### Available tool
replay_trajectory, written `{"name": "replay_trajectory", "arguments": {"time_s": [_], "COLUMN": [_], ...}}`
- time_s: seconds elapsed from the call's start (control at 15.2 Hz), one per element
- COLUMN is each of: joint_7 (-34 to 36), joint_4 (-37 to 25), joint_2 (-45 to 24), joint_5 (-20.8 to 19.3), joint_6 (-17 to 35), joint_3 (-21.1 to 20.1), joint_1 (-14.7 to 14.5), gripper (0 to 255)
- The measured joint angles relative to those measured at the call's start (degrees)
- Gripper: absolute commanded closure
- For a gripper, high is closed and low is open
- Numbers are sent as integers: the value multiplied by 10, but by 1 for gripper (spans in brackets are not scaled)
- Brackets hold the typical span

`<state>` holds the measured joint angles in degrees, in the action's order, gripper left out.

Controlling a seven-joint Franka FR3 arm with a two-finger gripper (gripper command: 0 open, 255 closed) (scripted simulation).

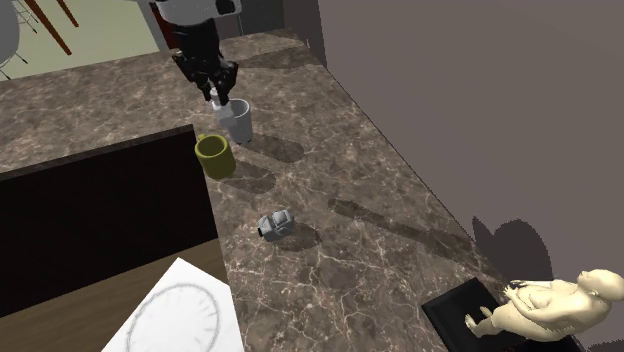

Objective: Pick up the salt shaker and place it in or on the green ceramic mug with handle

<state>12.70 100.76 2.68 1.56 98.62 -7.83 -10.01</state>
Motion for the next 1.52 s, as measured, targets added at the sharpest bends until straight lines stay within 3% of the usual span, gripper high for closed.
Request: {"name": "replay_trajectory", "arguments": {"time_s": [0.59, 1.52], "joint_7": [104, 106], "joint_4": [-86, 18], "joint_2": [-71, -71], "joint_5": [-15, -15], "joint_6": [-15, 89], "joint_3": [-51, -51], "joint_1": [-51, -52], "gripper": [255, 255]}}
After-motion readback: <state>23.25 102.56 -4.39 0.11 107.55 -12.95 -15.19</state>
